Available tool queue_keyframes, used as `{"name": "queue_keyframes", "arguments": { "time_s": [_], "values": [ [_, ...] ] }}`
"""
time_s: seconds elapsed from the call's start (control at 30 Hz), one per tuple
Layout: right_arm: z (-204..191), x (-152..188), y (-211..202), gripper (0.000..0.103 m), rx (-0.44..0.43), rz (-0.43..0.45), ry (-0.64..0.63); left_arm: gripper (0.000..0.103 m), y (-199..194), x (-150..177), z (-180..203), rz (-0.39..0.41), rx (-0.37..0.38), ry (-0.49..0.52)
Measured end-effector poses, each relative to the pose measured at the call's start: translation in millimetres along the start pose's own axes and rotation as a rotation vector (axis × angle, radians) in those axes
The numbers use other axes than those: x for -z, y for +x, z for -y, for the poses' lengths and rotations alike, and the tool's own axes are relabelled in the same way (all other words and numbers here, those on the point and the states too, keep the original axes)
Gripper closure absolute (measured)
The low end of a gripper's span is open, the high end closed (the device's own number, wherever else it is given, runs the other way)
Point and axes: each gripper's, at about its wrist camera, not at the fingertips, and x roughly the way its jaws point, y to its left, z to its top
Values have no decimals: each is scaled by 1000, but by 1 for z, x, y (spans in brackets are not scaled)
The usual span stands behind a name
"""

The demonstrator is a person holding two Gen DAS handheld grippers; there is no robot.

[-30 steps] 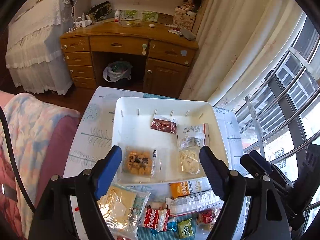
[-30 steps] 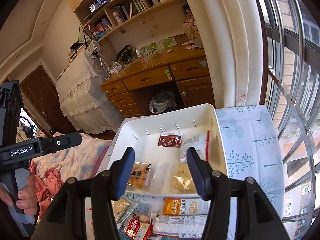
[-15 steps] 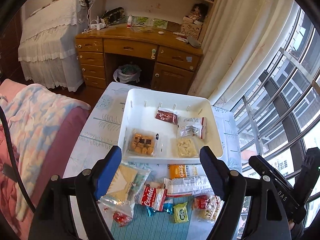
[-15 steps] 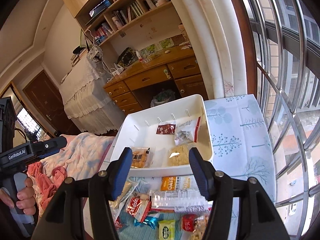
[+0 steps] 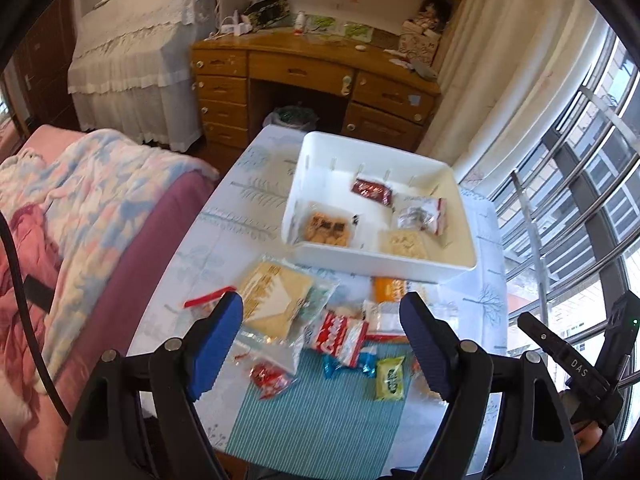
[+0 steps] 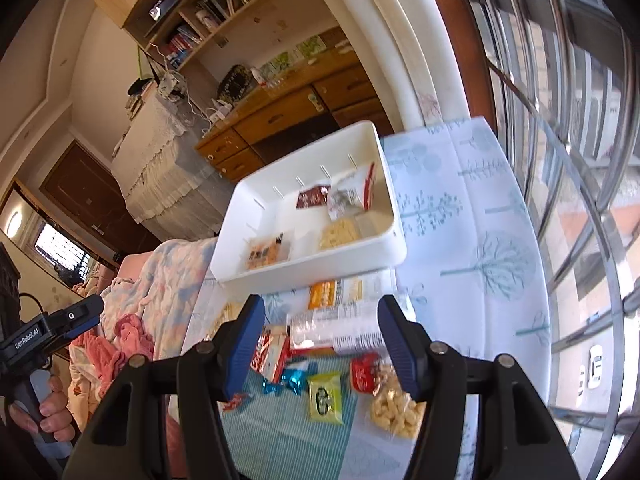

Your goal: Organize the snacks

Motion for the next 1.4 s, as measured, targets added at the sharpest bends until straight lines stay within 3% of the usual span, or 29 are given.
{"name": "queue_keyframes", "arguments": {
  "time_s": [0.5,0.97,1.17,1.4],
  "values": [
    [54,45,35,44,22,-190,265,23,26,40,-47,-145,-137,-5],
    [79,89,58,44,128,-275,624,14,94,21,-79,-349,-106,45],
    [70,103,63,44,192,-269,680,12,127,12,-85,-446,-62,102],
    [51,107,66,44,302,-228,645,5,169,3,-87,-556,0,172]
  ]
}}
